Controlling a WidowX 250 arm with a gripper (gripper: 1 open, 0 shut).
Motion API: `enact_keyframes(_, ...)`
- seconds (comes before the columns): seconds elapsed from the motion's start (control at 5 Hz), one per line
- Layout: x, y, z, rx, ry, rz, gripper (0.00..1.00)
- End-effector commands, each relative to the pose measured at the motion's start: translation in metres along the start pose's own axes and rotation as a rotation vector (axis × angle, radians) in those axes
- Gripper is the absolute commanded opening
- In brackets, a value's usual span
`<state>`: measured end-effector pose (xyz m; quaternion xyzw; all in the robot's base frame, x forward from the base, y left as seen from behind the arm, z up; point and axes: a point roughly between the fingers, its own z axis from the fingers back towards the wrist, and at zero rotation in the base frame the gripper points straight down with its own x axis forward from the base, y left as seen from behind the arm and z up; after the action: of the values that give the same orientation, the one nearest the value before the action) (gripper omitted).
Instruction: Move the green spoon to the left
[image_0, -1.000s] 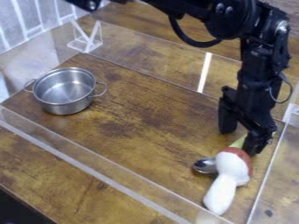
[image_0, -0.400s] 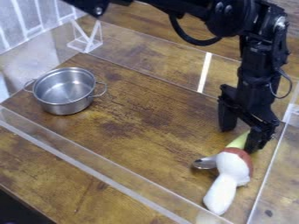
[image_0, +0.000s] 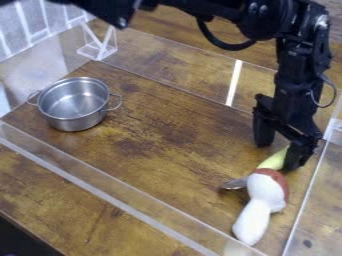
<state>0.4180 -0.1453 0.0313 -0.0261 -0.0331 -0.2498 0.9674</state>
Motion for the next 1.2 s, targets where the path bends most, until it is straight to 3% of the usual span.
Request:
enact_keyframes(0.0,0.012,0.017,0.019,0.008,-0.054,0.083,1.0)
enact_keyframes(0.4,0.015,0.019,0.017,-0.023,-0.033,0.084,1.0)
enact_keyframes(0.8,0.006,0.013,0.016,-0.053,-0.003,0.149,1.0)
enact_keyframes(1.0,0.003,0.013,0.018,-0.059,0.006,0.172,0.0)
